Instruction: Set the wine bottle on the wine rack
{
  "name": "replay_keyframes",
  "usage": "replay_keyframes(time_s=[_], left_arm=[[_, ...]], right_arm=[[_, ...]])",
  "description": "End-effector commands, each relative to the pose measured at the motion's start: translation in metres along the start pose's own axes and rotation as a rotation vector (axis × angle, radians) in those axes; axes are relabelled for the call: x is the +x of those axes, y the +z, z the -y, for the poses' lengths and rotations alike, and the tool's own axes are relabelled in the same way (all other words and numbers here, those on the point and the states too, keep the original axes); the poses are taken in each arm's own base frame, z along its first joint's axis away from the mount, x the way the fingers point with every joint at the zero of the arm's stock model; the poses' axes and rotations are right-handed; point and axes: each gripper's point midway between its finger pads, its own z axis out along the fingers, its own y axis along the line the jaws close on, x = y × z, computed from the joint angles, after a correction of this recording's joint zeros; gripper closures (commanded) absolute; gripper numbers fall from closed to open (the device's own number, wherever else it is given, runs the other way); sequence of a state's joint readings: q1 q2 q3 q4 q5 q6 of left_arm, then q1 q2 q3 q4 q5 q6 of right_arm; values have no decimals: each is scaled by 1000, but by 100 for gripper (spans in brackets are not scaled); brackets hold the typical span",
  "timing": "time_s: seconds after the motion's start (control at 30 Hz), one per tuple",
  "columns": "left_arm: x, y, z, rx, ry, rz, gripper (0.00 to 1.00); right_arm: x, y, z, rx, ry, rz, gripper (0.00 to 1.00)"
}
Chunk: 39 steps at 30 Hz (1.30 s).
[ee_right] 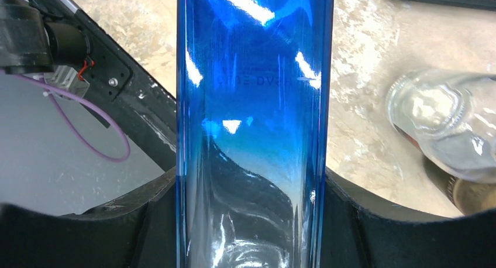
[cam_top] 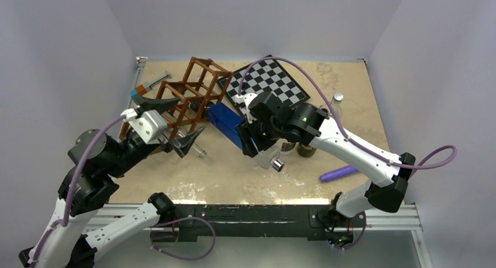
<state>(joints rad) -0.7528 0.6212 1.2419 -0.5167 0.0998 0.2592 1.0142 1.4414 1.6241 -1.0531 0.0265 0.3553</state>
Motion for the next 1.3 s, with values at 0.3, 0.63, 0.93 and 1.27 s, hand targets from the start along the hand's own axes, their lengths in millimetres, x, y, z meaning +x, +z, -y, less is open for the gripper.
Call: replay_keyframes(time_s=[0.3,0.63,0.93,1.27], left_arm=[[3,-36,-26,-239,-349,-79,1],[10,-46,-42,-340,-347,-151,1],[11,-43,-44,-341,-318,-156,1],[13,-35,-43,-325,-283,-166,1]], right_arm=[[-79,39,-44,-179,23,216,100],[-92,69,-51,-215,0,216,100],[-117,66,-50,-227,4,271,100],[-134,89,-53,-269,-24,270,100]])
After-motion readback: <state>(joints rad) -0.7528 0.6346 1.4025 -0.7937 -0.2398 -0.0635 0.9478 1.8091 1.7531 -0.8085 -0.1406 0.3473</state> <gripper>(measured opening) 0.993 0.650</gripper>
